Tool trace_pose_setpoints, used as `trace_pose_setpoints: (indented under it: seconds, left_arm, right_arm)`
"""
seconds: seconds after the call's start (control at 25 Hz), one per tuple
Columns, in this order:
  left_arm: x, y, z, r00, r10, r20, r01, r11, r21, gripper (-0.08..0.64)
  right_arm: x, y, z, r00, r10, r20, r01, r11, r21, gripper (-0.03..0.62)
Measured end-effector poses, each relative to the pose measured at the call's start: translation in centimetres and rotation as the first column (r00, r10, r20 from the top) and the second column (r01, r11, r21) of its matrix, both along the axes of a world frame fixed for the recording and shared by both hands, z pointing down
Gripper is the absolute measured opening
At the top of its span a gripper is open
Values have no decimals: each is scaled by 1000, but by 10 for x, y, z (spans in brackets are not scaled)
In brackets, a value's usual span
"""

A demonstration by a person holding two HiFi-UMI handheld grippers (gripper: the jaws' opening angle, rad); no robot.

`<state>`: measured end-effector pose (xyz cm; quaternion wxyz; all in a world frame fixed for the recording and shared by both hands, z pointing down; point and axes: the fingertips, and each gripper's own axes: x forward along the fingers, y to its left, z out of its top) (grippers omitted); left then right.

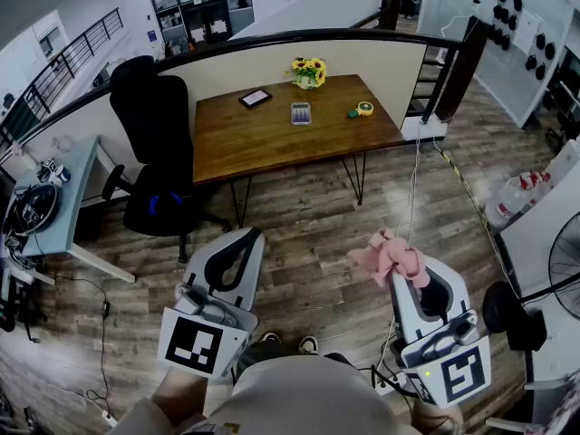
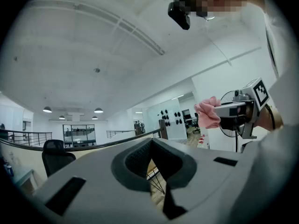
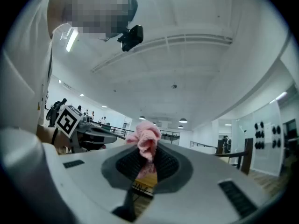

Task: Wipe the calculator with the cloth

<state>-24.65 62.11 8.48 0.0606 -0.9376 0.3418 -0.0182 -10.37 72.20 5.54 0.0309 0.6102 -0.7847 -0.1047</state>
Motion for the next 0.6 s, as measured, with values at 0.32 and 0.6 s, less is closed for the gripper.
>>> trace_pose_setpoints:
  seconds: [0.32, 0.6]
  left_arm:
    - [11, 8, 2, 1000, -8, 15, 8, 1000, -5, 2]
    - [8, 14, 0, 999, -20, 28, 20, 1000, 5, 3]
  right_arm:
    - [17, 7, 5, 999, -5, 49, 6, 1000, -7, 54]
    - [16, 12, 10, 998, -27, 61, 29, 999, -19, 54]
